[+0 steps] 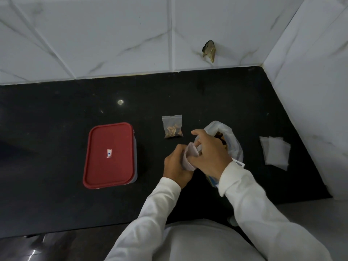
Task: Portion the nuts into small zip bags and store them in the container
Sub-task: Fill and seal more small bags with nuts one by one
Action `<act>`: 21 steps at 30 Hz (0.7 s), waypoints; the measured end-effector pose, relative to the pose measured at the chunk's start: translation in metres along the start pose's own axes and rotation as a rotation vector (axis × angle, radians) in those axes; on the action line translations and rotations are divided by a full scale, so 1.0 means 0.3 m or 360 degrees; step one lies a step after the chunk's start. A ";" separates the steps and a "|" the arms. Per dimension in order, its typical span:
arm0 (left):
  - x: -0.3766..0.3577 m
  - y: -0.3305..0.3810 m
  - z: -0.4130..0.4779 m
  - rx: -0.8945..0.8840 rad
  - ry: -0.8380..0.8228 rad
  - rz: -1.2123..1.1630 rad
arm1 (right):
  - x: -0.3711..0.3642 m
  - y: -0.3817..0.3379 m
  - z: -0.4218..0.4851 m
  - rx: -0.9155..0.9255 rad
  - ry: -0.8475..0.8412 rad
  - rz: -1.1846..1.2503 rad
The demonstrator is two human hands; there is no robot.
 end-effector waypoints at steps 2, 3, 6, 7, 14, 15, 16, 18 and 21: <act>0.004 -0.011 0.000 0.0087 0.0073 -0.0116 | 0.047 0.026 -0.012 -0.0006 0.0042 0.0218; 0.006 -0.017 0.000 0.0091 0.0097 -0.0125 | 0.086 0.048 -0.020 -0.0004 0.0138 0.0335; 0.002 -0.050 0.008 0.0093 0.0132 -0.0128 | 0.215 0.154 -0.059 0.0086 0.0587 0.0370; -0.002 -0.062 0.011 0.0111 0.0141 -0.0155 | 0.243 0.205 -0.075 0.0094 0.0710 0.0245; -0.046 -0.084 0.018 0.0283 0.0120 -0.0286 | 0.174 0.457 -0.130 -0.0225 0.0567 -0.0306; -0.053 -0.081 0.018 0.0278 0.0109 -0.0295 | 0.157 0.459 -0.128 -0.0249 0.0526 -0.0280; -0.060 -0.078 0.018 0.0277 0.0101 -0.0311 | 0.140 0.462 -0.123 -0.0268 0.0482 -0.0255; -0.072 -0.069 0.017 0.0275 0.0077 -0.0337 | 0.111 0.470 -0.108 -0.0312 0.0403 -0.0222; -0.088 -0.058 0.019 0.0232 0.0035 -0.0331 | 0.087 0.476 -0.083 -0.0335 0.0347 -0.0222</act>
Point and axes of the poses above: each hand's wrist, its own z-axis towards the middle knuckle, its own x-axis out of the back of the hand, y = z × x, the point moved 5 cm from there along z, towards the middle knuckle, and after that the axes turned 9 degrees about y, right-handed, at the moved point
